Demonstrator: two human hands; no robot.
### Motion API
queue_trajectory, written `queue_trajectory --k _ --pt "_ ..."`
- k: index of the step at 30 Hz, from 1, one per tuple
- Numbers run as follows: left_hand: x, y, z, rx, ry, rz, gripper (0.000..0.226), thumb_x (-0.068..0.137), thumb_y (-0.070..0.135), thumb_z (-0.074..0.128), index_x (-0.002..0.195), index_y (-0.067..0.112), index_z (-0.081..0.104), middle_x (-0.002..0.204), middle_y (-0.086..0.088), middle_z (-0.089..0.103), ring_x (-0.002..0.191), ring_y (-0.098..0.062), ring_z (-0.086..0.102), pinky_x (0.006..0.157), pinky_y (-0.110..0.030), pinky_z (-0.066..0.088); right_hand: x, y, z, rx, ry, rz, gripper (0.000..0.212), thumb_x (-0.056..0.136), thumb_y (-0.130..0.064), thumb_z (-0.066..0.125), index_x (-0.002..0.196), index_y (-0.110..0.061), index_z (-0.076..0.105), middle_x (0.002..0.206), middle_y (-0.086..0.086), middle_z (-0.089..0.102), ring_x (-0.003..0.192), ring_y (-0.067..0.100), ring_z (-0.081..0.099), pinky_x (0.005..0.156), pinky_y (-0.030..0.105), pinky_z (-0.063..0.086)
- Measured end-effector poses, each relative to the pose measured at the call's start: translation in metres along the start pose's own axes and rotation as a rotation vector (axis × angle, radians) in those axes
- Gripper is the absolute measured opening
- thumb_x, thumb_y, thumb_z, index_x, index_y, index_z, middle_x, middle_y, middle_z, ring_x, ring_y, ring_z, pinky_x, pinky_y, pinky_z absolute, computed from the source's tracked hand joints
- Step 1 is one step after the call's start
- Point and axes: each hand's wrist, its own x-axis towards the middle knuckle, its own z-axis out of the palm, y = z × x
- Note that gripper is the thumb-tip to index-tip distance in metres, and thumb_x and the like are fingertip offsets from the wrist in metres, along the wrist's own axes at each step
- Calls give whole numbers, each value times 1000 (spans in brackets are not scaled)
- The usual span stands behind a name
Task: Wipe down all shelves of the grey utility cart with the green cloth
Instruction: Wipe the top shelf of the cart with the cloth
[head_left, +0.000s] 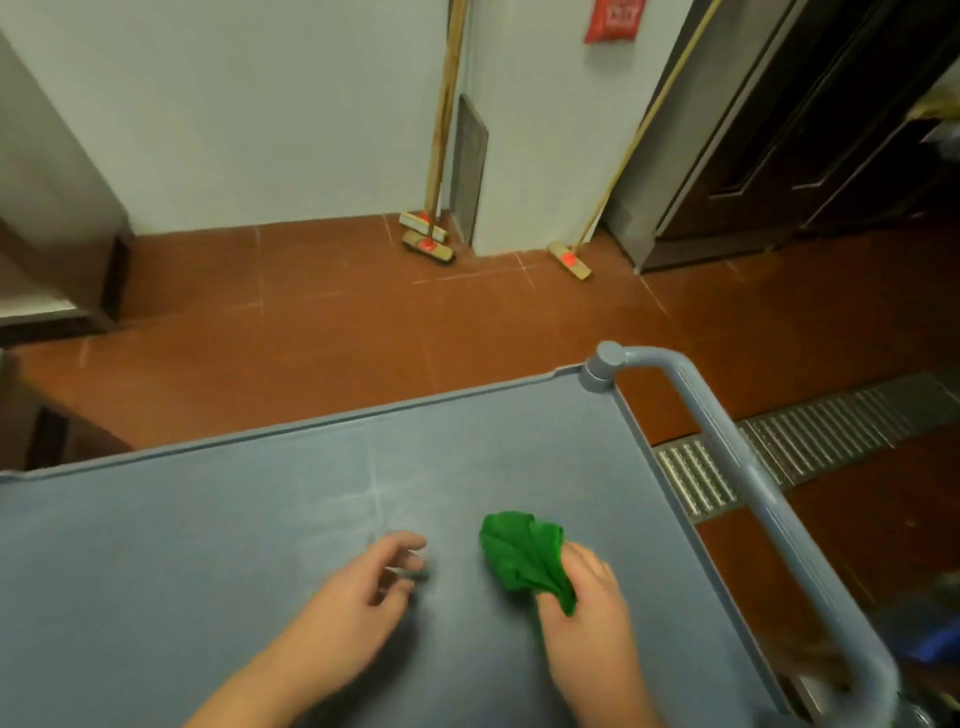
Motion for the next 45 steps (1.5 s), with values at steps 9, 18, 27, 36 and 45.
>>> queue_trajectory --k 9,18,27,36,45 --pt "2 -44 -46 -65 198 -126 63 90 1 55 104 62 46 101 28 63 92 -2 65 89 -17 47 58 28 -1 -159 153 80 44 68 10 74 111 -4 72 108 17 69 96 44 61 89 34 40" --pt "41 -31 -52 107 305 -48 34 81 18 50 100 44 59 105 34 63 107 18 52 93 2 30 169 7 3 -450 171 -222 38 67 2 68 104 -4 70 111 11 63 101 33 46 91 47 38" --pt "97 -26 -57 683 228 43 53 75 17 47 125 32 56 130 11 55 127 -16 45 112 -27 31 204 -6 43 -659 -108 -209 71 69 -22 73 133 -34 46 136 -10 52 126 19 43 98 47 32" --pt "97 -45 -66 749 161 -33 57 76 20 45 131 31 56 137 7 54 123 -20 50 107 -28 36 212 -21 59 -686 -139 -226 56 72 -20 72 126 -30 60 130 -6 54 119 26 44 91 45 37" --pt "88 -63 -78 627 142 75 56 86 19 42 140 35 46 154 14 33 144 -12 26 111 -12 -1 185 -88 113 -621 -219 -326 47 75 -23 68 121 -31 59 127 -9 52 119 24 44 86 41 35"
